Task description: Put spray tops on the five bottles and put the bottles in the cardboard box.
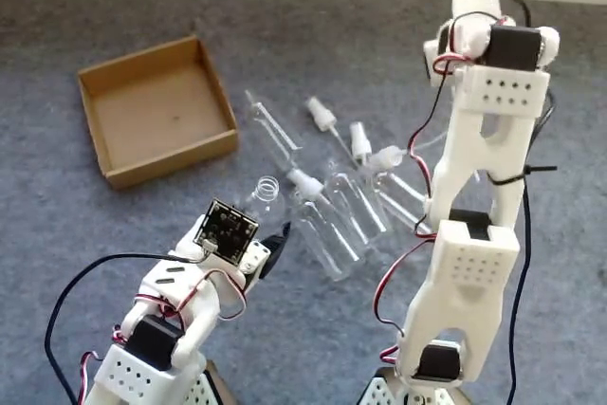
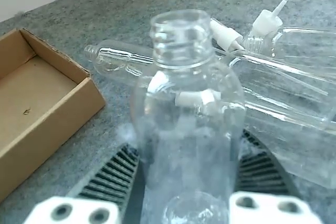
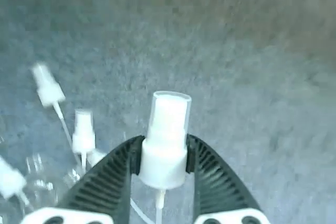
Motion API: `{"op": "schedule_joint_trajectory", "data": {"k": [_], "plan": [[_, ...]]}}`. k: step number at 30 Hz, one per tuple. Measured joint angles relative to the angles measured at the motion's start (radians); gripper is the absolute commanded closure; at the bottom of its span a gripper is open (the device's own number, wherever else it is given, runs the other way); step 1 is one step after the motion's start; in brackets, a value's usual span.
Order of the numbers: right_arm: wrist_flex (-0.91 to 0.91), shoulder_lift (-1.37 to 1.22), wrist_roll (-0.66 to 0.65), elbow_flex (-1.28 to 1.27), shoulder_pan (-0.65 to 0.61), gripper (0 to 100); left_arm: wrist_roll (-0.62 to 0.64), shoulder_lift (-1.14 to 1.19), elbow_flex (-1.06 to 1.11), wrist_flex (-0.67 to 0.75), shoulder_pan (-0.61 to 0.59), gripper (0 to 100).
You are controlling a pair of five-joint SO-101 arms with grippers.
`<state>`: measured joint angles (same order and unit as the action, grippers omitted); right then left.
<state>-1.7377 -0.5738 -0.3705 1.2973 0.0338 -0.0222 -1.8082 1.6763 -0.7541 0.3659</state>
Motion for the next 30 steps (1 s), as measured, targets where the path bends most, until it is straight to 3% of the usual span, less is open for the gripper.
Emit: {"op": "schedule_joint_trajectory", "data": {"k": [6, 11, 16, 20, 27, 30], "plan": [[-0.008, 0.002, 0.043, 0.285, -0.005, 97.5, 0.0, 0.0, 0.0, 0.0, 0.0, 93], [-0.009, 0.003, 0.057, 0.345, -0.011, 97.5, 0.0, 0.0, 0.0, 0.0, 0.0, 93], [-0.009, 0.035, 0.207, 0.345, -0.012, 97.5, 0.0, 0.0, 0.0, 0.0, 0.0, 93], [-0.009, 0.166, 0.316, 0.345, -0.012, 97.5, 0.0, 0.0, 0.0, 0.023, 0.015, 94], [-0.009, 0.465, 0.338, 0.344, -0.014, 97.5, 0.0, 0.0, 0.0, 0.176, 0.17, 94], [-0.009, 0.658, 0.339, 0.219, -0.014, 97.5, 0.0, 0.0, 0.0, 0.196, 0.224, 93]]}}
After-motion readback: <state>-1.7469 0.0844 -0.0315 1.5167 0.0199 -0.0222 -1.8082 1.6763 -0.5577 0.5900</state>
